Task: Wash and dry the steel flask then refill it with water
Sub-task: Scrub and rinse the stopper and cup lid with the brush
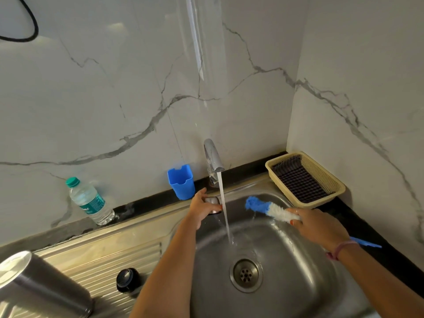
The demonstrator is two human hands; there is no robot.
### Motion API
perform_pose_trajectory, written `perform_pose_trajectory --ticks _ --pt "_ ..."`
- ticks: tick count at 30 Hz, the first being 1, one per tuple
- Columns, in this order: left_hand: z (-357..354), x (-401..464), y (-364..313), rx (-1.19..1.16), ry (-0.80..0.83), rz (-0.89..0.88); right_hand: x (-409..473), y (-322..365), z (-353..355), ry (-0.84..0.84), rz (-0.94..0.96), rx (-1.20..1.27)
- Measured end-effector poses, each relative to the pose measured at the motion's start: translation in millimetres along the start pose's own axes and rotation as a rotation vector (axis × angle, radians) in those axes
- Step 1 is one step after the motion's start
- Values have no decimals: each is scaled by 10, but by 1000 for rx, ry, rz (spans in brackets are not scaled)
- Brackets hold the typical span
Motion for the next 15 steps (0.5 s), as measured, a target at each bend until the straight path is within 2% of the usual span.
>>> perform_pose_trajectory --ticks 4,15 --pt "55 -9 -246 186 2 -92 -9 -3 -79 7 -23 77" --pt "-2 -25 -446 240 84 -113 -49 -85 -151 8 -80 141"
Point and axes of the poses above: each hand's wrist, its own x-axis towards the middle knuckle, its own z-axis out of the back of the hand, y = z × x, the point moved 6 cm from there along x, towards the middle knuckle, and after that the axes turned 8 degrees about -y, right-handed, at the moved point
